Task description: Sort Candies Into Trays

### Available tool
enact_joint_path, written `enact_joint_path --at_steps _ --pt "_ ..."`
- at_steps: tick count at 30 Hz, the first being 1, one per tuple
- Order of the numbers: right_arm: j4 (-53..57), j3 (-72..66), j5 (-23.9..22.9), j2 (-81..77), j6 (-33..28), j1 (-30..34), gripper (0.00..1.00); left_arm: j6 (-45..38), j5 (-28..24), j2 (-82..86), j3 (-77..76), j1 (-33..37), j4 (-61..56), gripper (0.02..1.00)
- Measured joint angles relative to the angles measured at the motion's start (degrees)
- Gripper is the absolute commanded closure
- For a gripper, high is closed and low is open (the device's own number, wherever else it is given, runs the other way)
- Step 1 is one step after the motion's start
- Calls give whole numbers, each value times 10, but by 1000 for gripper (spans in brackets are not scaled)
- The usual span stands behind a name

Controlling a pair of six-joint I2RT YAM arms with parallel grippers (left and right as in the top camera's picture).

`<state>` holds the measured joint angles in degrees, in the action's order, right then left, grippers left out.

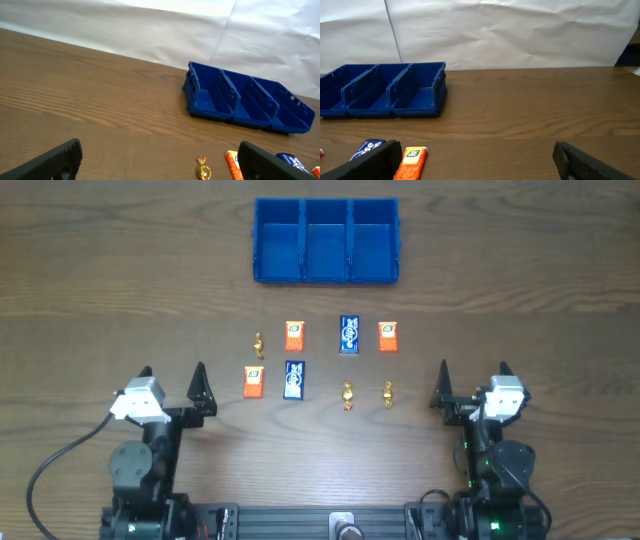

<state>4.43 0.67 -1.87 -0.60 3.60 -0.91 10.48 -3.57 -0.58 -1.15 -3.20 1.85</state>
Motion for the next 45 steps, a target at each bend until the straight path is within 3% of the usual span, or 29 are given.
enact_joint_path --at_steps 27,31,38,45 --pt "0 0 0 0 0 0 3 0 5 0 0 0 0 20" --pt "0 0 0 0 0 0 3 0 -13 -12 -13 0 23 18" --pt "0 0 0 0 -2 1 3 -1 -55 -234 -194 -37 116 18" --pt "0 0 1 0 -2 1 3 5 -35 -540 -371 -130 219 18"
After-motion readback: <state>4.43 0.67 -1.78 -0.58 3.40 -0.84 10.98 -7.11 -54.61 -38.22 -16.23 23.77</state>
